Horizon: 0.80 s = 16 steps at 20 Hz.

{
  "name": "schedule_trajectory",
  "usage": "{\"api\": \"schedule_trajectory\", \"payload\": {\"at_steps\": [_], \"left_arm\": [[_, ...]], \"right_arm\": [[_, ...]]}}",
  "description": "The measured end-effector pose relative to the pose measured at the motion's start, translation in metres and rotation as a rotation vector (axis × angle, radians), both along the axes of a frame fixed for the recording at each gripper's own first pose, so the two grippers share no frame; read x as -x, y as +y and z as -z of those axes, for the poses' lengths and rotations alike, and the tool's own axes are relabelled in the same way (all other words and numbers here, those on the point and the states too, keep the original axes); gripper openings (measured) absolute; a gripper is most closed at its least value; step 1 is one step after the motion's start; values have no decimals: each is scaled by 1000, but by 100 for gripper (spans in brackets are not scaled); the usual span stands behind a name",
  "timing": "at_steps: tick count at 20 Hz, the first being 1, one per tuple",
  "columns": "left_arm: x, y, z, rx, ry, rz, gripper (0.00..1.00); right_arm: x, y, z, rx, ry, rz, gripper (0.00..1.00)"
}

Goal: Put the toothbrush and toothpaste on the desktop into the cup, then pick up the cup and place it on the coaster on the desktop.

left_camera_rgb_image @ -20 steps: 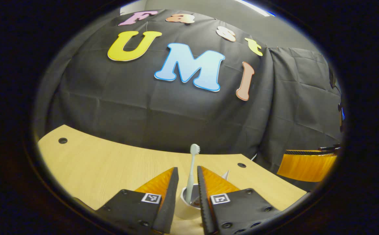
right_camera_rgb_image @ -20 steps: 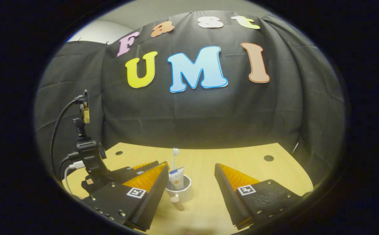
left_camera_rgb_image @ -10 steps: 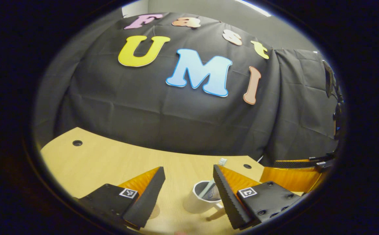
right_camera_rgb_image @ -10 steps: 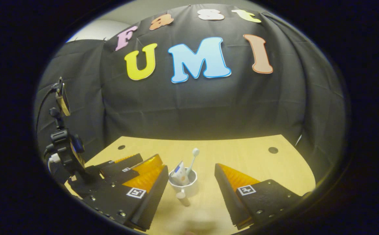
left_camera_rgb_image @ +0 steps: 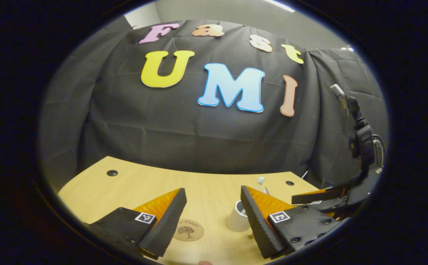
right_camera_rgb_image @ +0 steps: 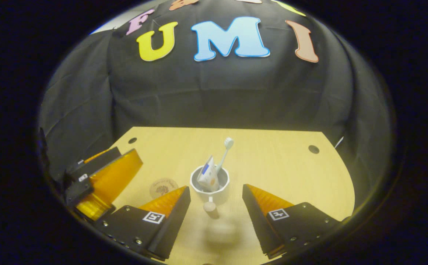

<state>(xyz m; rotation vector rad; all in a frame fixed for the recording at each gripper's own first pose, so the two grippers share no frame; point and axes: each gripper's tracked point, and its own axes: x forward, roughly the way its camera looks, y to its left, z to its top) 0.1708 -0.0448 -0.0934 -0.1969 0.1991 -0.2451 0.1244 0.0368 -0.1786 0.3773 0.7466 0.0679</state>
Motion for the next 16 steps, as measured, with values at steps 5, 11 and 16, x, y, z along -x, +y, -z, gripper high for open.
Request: {"api": "schedule_trajectory", "payload": {"at_steps": [5, 11, 16], "left_arm": [[20, 24, 4, -15, 49, -42, 95], [36, 41, 12, -1, 92, -57, 96], [41, 53, 16, 2, 106, -70, 96]], "right_arm": [[1, 19, 29, -38, 152, -33, 86], [-2, 33, 53, 5, 274, -74, 87], [-5, 43, 70, 56, 360, -121, 83]]}}
